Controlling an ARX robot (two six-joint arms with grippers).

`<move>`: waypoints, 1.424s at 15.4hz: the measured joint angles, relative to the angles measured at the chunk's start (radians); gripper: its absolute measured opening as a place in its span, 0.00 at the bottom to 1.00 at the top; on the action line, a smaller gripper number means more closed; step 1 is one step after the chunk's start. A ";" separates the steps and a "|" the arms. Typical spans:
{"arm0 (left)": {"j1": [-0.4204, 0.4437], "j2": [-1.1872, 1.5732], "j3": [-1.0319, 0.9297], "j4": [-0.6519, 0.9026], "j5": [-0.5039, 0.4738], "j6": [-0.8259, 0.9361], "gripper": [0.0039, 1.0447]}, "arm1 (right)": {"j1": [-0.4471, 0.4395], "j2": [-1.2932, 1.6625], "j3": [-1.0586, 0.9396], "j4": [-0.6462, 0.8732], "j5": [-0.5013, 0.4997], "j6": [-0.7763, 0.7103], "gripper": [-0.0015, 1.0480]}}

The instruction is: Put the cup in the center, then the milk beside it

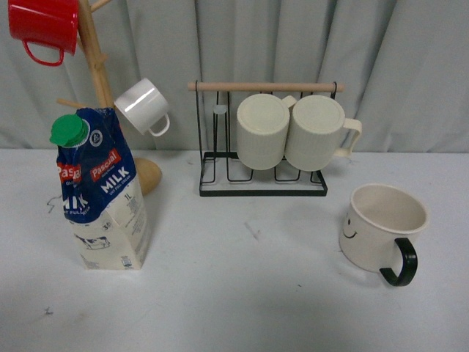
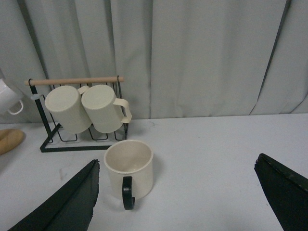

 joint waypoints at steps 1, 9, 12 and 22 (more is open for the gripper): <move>0.000 0.000 0.000 0.000 0.000 0.000 0.94 | 0.000 0.000 0.000 0.000 0.000 0.000 0.94; 0.000 0.000 0.000 0.000 0.000 0.000 0.94 | -0.151 0.985 0.350 0.862 -0.066 0.148 0.94; 0.000 0.000 0.000 0.000 0.000 0.000 0.94 | -0.118 1.430 0.648 0.656 0.040 0.295 0.94; 0.000 0.000 0.000 0.000 0.000 0.000 0.94 | 0.071 1.922 0.938 0.200 0.010 0.275 0.94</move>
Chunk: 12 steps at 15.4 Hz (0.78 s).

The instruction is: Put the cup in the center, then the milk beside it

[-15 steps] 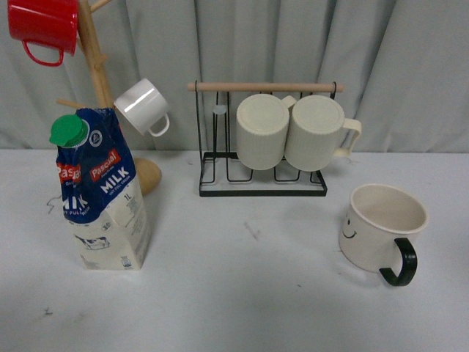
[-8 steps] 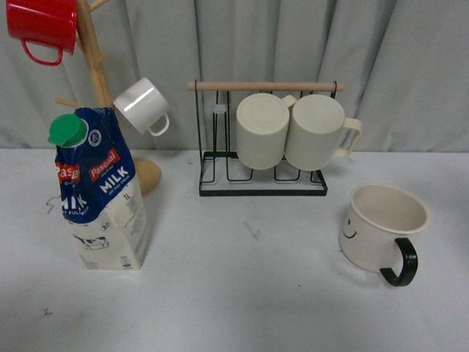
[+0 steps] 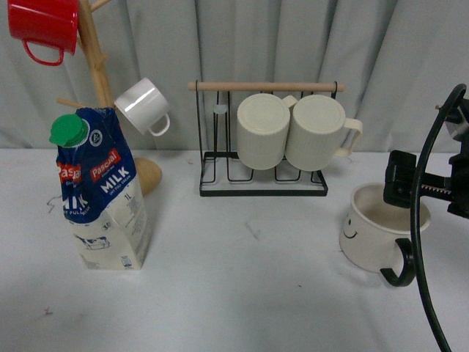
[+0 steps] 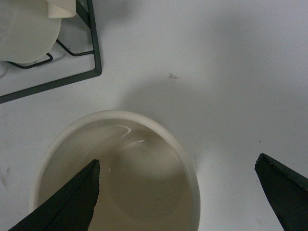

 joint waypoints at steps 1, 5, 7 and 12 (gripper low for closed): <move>0.000 0.000 0.000 0.000 0.000 0.000 0.94 | 0.000 0.005 -0.001 0.000 -0.005 -0.003 0.94; 0.000 0.000 0.000 0.000 0.000 0.000 0.94 | -0.003 0.006 -0.026 0.028 -0.020 -0.010 0.76; 0.000 0.000 0.000 0.000 0.000 0.000 0.94 | -0.014 0.007 -0.035 0.041 -0.036 -0.010 0.54; 0.000 0.000 0.000 0.000 0.000 0.000 0.94 | -0.021 0.007 -0.042 0.043 -0.038 -0.011 0.39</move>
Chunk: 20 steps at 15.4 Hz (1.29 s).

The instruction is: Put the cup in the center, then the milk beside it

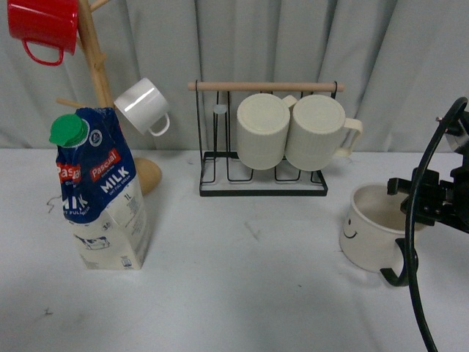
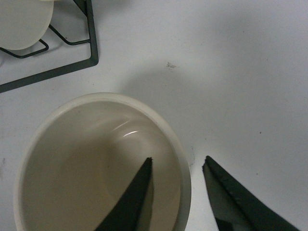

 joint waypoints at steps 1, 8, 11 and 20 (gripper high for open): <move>0.000 0.000 0.000 0.000 0.000 0.000 0.94 | 0.000 0.000 -0.004 0.000 0.000 -0.003 0.28; 0.000 0.000 0.000 0.000 0.000 0.000 0.94 | 0.043 -0.108 -0.023 -0.023 -0.017 -0.003 0.03; 0.000 0.000 0.000 0.000 0.000 0.000 0.94 | 0.176 -0.112 0.031 -0.080 0.013 0.054 0.03; 0.000 0.000 0.000 0.000 0.000 0.000 0.94 | 0.321 0.066 0.241 -0.267 0.154 0.197 0.03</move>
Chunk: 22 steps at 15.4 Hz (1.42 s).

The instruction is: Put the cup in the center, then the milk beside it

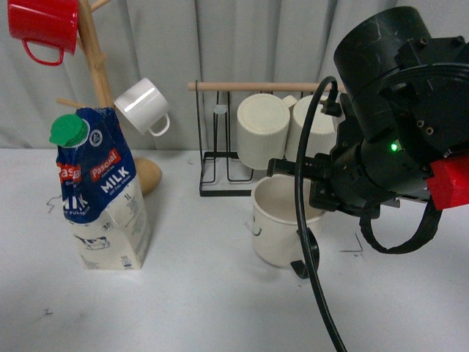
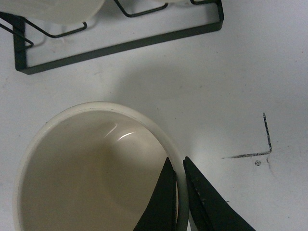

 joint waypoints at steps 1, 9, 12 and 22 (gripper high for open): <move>0.000 0.000 0.000 0.000 0.000 0.000 0.94 | -0.005 0.014 0.001 -0.003 0.000 0.006 0.03; 0.000 0.000 0.000 0.000 0.000 0.000 0.94 | -0.018 0.026 0.000 0.015 -0.005 0.025 0.19; 0.000 0.000 0.000 0.000 0.000 0.000 0.94 | -0.018 0.014 -0.001 0.021 -0.005 0.037 0.52; 0.000 0.000 0.000 0.000 0.000 0.000 0.94 | -0.206 -0.633 -0.419 0.679 0.027 -0.285 0.67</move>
